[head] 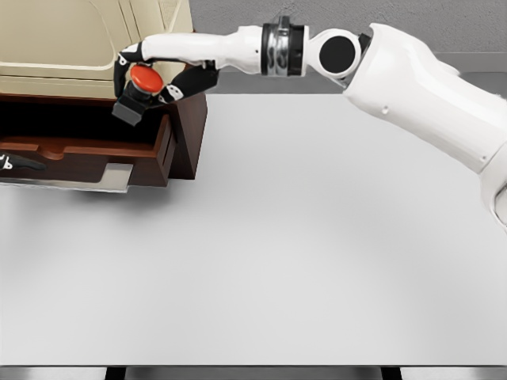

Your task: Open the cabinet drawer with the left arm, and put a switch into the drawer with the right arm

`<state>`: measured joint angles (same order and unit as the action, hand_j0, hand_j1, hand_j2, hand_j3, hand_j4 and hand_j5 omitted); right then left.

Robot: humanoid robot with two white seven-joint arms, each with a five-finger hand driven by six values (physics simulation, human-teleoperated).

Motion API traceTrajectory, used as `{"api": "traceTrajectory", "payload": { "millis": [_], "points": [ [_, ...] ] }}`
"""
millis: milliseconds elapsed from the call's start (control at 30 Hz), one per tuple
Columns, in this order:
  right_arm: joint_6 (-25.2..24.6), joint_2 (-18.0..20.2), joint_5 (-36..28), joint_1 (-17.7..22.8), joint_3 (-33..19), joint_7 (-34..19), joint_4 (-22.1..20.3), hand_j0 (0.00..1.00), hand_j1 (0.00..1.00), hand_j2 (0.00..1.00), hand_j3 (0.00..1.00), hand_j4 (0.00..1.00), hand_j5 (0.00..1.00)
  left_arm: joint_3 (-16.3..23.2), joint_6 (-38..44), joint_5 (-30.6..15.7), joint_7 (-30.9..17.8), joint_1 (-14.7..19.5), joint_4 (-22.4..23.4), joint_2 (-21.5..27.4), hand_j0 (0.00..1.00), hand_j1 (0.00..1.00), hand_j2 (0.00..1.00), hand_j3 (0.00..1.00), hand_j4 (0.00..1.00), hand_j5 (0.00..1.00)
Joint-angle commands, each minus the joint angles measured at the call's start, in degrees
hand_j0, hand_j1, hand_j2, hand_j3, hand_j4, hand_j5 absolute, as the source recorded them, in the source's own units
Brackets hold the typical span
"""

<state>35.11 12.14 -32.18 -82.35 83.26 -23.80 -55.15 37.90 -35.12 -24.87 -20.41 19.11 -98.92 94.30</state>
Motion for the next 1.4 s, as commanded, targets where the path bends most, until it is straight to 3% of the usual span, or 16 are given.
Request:
{"api": "traceTrajectory", "payload": {
  "millis": [0,100,233,433,600,667,700,767,800,867,933,1000,1067,1167,1267,1367],
  "points": [
    [-0.11,-1.42,-0.43,0.00,-0.65,-0.46,1.97,0.41,0.41,0.41,0.41,0.41,0.41,-0.01,0.12,-0.36,0.02,0.05,-0.05,-0.08,1.00,1.00,1.00,1.00,1.00,1.00],
    [-0.11,-1.94,-0.43,0.00,-0.65,-0.55,2.94,0.43,0.43,0.43,0.43,0.43,0.43,-0.10,0.12,-0.09,-0.24,0.05,0.04,-0.17,1.00,1.00,1.00,1.00,1.00,1.00],
    [-0.11,-3.35,-0.52,0.44,-1.88,-2.48,2.94,0.74,0.74,0.74,0.74,0.74,0.74,-0.19,0.12,0.26,-0.51,0.05,-0.49,-0.52,1.00,1.00,1.00,1.00,1.00,1.00],
    [-0.11,-3.70,-0.43,0.44,-1.88,-2.74,2.24,0.92,0.92,0.92,0.92,0.92,0.92,-0.10,0.12,0.35,-0.59,-0.04,-0.58,-0.25,1.00,1.00,1.00,1.00,1.00,1.00],
    [-0.11,-6.34,-0.08,0.26,-4.25,-3.27,1.27,0.93,0.93,0.93,0.93,0.93,0.93,-0.02,0.12,1.49,-0.59,-0.04,-0.58,-0.52,1.00,1.00,1.00,1.00,1.00,1.00],
    [-0.11,-6.25,0.36,0.00,-5.83,-3.80,1.09,0.98,0.98,0.98,0.98,0.98,0.98,-0.01,0.12,1.58,-0.59,-0.04,-0.93,-0.52,1.00,1.00,1.00,1.00,1.00,1.00],
    [-0.11,-5.38,0.45,-0.26,-5.83,-3.80,-1.54,0.98,0.98,0.98,0.98,0.98,0.98,-0.01,0.12,1.49,-0.59,-0.04,-0.93,-0.25,1.00,1.00,1.00,1.00,1.00,1.00],
    [-0.11,0.59,0.36,-0.61,-6.18,-3.97,-8.83,0.98,0.98,0.98,0.98,0.98,0.98,-0.01,0.12,1.49,-0.59,-0.04,-0.93,-0.17,1.00,1.00,1.00,1.00,1.00,1.00],
    [-0.11,6.04,0.27,-0.79,-6.18,-3.97,-15.24,0.98,0.98,0.98,0.98,0.98,0.98,-0.01,0.12,1.49,-0.59,-0.04,-0.93,-0.25,1.00,1.00,1.00,1.00,1.00,1.00],
    [-0.11,18.87,0.27,-0.26,-6.27,-3.97,-29.22,1.00,1.00,1.00,1.00,1.00,1.00,-0.01,0.12,1.49,-0.59,-0.04,-1.01,-0.43,1.00,1.00,1.00,1.00,1.00,1.00],
    [-0.11,33.90,0.36,2.37,-3.90,-3.97,-38.45,1.00,1.00,1.00,1.00,1.00,1.00,-0.10,0.12,1.49,-0.59,-0.04,-1.28,-0.69,1.00,1.00,1.00,1.00,1.00,1.00],
    [-0.11,47.35,0.36,6.85,-2.41,-3.89,-40.04,1.00,1.00,1.00,1.00,1.00,1.00,-0.28,0.12,1.58,-0.59,0.14,-1.37,-0.96,1.00,1.00,1.00,1.00,1.00,1.00],
    [-0.11,56.58,0.45,8.87,-2.05,-3.36,-40.04,1.00,1.00,1.00,1.00,1.00,1.00,-0.45,0.12,1.58,-0.59,0.58,-1.54,-1.13,1.00,1.00,1.00,1.00,1.00,1.00],
    [-0.11,56.77,0.62,8.79,-0.65,-3.36,-39.95,1.00,1.00,1.00,1.00,1.00,1.00,-2.91,0.12,1.58,-0.42,0.93,-1.54,-3.33,1.00,1.00,1.00,1.00,1.00,1.00],
    [-0.11,52.37,1.41,5.71,0.50,-3.36,-39.95,1.00,1.00,1.00,1.00,1.00,1.00,-6.43,0.12,1.58,-0.51,0.93,-1.72,-6.76,1.00,1.00,1.00,1.00,1.00,1.00],
    [-0.11,47.19,4.23,5.36,0.32,-3.71,-39.78,1.00,1.00,1.00,1.00,1.00,1.00,-6.69,0.12,2.37,-0.51,2.51,-1.89,-10.45,1.00,1.00,1.00,1.00,1.00,1.00]
  ]
}}
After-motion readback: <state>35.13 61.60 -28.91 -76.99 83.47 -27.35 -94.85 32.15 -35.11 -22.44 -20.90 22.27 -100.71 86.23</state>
